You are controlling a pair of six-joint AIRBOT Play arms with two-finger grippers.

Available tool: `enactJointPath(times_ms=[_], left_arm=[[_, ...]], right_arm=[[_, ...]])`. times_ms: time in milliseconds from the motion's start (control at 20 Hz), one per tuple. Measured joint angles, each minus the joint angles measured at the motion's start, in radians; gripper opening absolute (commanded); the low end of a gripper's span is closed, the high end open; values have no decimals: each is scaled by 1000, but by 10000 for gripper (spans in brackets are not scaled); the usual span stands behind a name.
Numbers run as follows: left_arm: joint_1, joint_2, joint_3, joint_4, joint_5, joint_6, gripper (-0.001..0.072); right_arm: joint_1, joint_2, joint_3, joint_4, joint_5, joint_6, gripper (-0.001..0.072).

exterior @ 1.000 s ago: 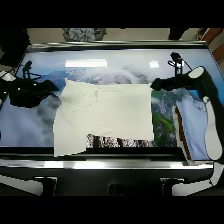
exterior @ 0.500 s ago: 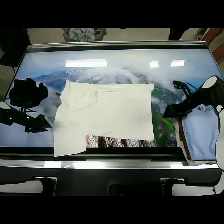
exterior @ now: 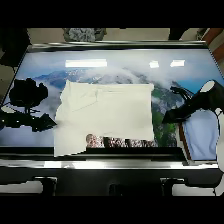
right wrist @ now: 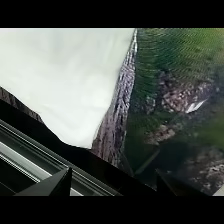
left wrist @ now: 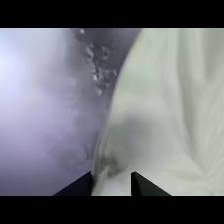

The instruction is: Fold the shirts.

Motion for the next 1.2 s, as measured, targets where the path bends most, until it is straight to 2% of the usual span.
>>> enactJointPath(times_ms=[50,100,150,350,800,900,950,1000,1200], left_arm=[[-8,-5,-1,-5,4,0,210],[-15,-10,-2,-5,11,1,85],[-21,-15,-4,-5,17,1,30],[-30,-21,-3,-10,17,2,29],[-34,-18,-4,-3,-5,6,30],[-34,-18,-3,-2,-7,6,29],[-34,-17,-3,-1,-8,6,29],[-34,-17,-2,0,-10,6,29],[-32,-8,49,13,-43,6,25]], right_arm=[[0,11,-22,0,-10,0,606],[0,24,-44,0,-18,-1,606],[0,36,-69,0,-28,-2,606],[0,79,-221,40,-76,-4,608],[-1,94,-509,274,-302,6,598],[14,92,-526,287,-336,19,450],[31,89,-533,291,-362,28,213],[50,87,-537,288,-392,33,43],[94,104,-506,253,-417,41,41]])
